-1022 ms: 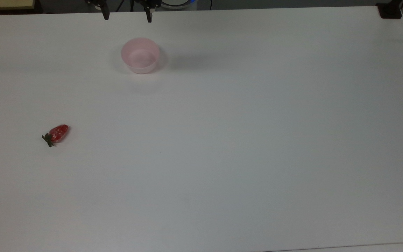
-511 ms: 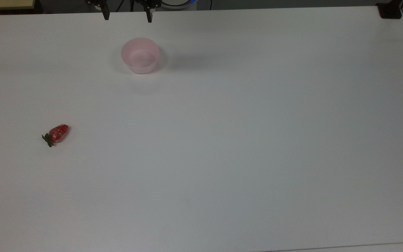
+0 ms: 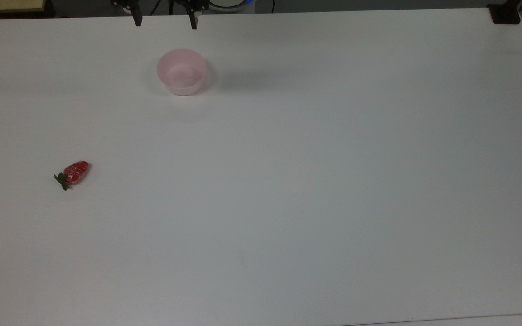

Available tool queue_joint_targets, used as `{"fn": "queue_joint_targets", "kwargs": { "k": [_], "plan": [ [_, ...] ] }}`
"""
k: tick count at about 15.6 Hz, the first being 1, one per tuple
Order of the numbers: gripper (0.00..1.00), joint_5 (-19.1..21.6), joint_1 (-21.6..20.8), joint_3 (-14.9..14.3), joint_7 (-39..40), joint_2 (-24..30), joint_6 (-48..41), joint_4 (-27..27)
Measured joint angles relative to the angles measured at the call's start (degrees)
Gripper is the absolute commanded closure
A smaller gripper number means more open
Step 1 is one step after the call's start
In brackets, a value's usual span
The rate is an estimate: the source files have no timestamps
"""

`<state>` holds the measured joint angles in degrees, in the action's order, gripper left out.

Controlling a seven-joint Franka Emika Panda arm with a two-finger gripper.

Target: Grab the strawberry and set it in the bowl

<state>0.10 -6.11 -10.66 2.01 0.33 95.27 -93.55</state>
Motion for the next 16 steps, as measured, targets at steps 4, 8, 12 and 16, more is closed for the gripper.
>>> {"fn": "queue_joint_targets", "kwargs": {
  "k": [4, 8, 12, 16],
  "plan": [
    [0.0, 0.0, 0.6, -0.9, 0.0, 0.0, 0.0, 0.2],
    [0.0, 0.0, 3.4, -1.7, 2.3, -0.4, 1.0, 0.5],
    [0.0, 0.0, 9.0, -1.8, 6.9, -4.3, 10.1, 0.5],
    [0.0, 0.0, 12.6, -1.9, 6.1, -12.4, 22.5, 0.4]
  ]
}}
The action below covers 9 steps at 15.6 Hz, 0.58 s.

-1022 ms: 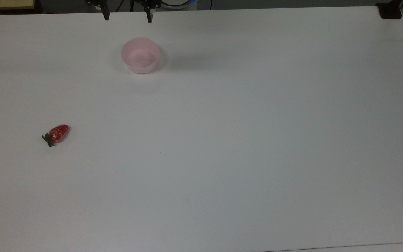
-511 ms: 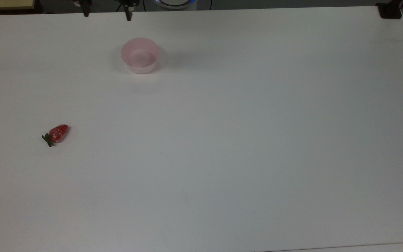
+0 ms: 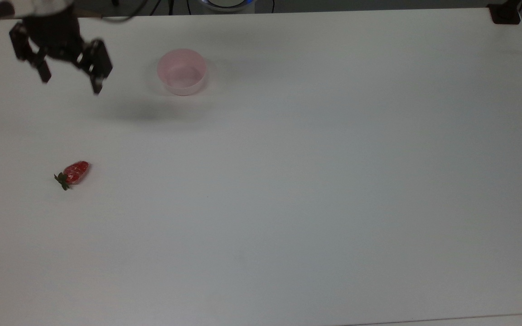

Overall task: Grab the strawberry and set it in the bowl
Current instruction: 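Move the open gripper over the red strawberry and lower it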

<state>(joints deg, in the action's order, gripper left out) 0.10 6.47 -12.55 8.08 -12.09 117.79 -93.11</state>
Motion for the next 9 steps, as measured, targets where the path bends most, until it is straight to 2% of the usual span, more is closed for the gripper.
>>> {"fn": "queue_joint_targets", "kwargs": {
  "k": [5, 9],
  "plan": [
    [0.0, 0.0, 1.6, 0.0, -7.4, -10.6, 12.8, 0.0],
    [0.0, 0.0, 2.4, 0.0, -11.3, -15.0, 16.1, 0.1]
  ]
}}
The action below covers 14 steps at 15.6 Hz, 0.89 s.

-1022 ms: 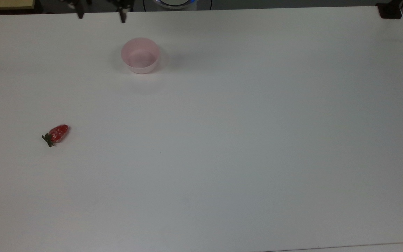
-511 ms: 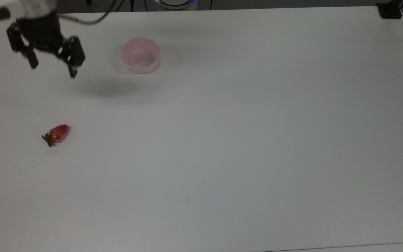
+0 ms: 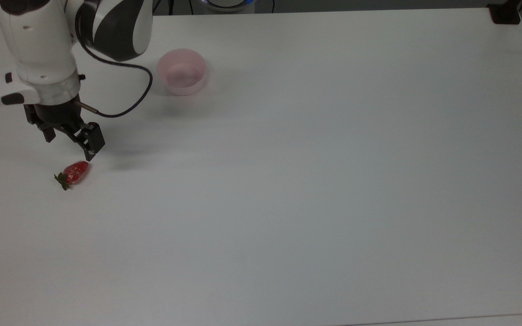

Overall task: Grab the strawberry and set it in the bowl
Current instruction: 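Move the open gripper over the red strawberry and lower it, then close the gripper on the red strawberry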

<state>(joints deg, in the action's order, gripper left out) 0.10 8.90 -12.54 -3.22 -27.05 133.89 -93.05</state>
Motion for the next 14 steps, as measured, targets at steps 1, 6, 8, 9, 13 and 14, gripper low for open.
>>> {"fn": "queue_joint_targets", "kwargs": {
  "k": [1, 6, 8, 9, 13, 14],
  "plan": [
    [0.0, 0.0, 0.5, 0.0, -0.6, -0.7, 0.1, 0.0],
    [0.0, 0.1, 2.5, 0.1, -5.3, -3.7, 4.5, 0.0],
    [0.0, 0.1, 2.6, 0.5, -7.0, -5.1, 6.6, 0.0],
    [0.01, 0.1, 2.6, 0.7, -7.5, -5.7, 7.5, 0.0],
    [0.36, 0.1, 2.6, 1.0, -7.9, -7.8, 10.9, 0.0],
    [0.47, 0.1, 2.6, 1.1, -7.9, -8.3, 12.2, 0.0]
  ]
}}
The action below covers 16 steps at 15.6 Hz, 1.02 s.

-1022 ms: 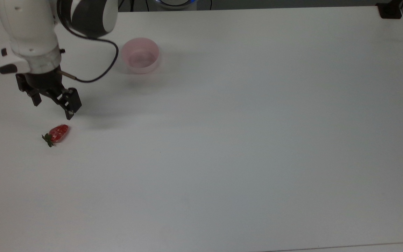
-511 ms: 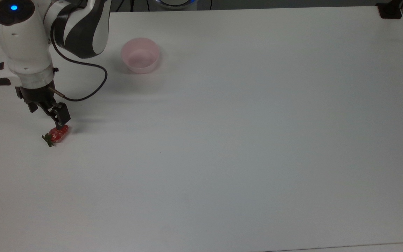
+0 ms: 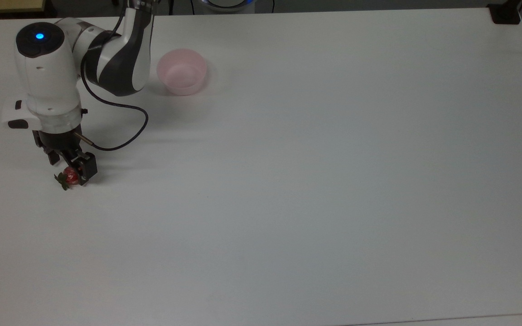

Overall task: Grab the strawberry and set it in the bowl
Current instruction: 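Close the gripper on the red strawberry, then lift the strawberry and carry it over the pink bowl, lowering it in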

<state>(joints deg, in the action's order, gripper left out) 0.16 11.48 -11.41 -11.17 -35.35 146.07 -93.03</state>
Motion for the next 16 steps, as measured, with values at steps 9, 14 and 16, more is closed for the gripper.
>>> {"fn": "queue_joint_targets", "kwargs": {
  "k": [9, 14, 16],
  "plan": [
    [0.84, 0.0, 0.3, 2.3, -0.3, 0.3, 1.7, 0.4],
    [0.82, -0.1, 4.9, 8.4, 3.9, 12.4, -11.7, -5.2],
    [0.82, -0.1, 5.6, 9.4, 9.9, 18.2, -23.9, -6.7]
  ]
}}
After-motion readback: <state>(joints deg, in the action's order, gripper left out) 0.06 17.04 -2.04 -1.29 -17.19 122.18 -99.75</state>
